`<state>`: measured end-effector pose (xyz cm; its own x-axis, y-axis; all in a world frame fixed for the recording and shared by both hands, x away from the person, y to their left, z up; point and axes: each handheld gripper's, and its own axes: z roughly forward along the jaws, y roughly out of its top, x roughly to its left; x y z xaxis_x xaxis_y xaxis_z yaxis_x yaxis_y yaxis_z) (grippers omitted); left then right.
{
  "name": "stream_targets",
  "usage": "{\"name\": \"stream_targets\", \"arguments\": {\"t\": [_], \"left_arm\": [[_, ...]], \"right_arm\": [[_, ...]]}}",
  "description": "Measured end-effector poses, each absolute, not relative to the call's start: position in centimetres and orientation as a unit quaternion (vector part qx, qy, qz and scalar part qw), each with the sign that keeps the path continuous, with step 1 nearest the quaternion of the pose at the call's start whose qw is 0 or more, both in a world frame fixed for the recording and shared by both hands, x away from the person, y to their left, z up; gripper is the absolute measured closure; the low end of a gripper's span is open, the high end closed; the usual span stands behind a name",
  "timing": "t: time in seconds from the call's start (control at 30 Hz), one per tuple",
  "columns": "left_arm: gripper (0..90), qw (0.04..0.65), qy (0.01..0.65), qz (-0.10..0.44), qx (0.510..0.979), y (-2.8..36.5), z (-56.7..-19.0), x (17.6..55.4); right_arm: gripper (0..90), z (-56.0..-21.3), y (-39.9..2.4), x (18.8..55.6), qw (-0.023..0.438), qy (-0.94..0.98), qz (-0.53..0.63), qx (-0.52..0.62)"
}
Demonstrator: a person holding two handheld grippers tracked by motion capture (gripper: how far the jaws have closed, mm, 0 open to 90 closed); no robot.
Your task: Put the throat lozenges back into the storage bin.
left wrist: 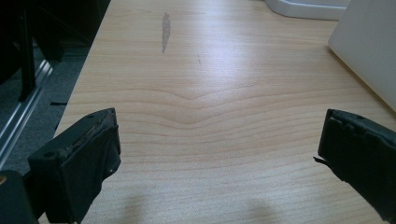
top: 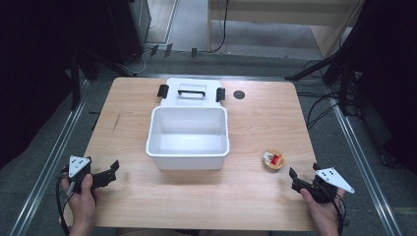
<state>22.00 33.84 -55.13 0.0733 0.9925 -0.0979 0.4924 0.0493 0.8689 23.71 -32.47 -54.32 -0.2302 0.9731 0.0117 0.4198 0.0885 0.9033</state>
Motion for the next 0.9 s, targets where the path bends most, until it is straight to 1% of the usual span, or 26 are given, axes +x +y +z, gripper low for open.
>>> {"name": "stream_targets", "arguments": {"t": [0.4,0.9], "left_arm": [[0.0,0.401,0.604,0.31,0.615,33.86,-55.13,22.03],[0.0,0.401,0.601,0.312,0.617,33.76,-55.12,21.96]], "right_arm": [[13.5,-54.41,-32.47,24.03,0.312,0.666,0.415,0.536],[13.7,-54.54,-32.14,24.24,0.306,0.678,0.4,0.535]]}}
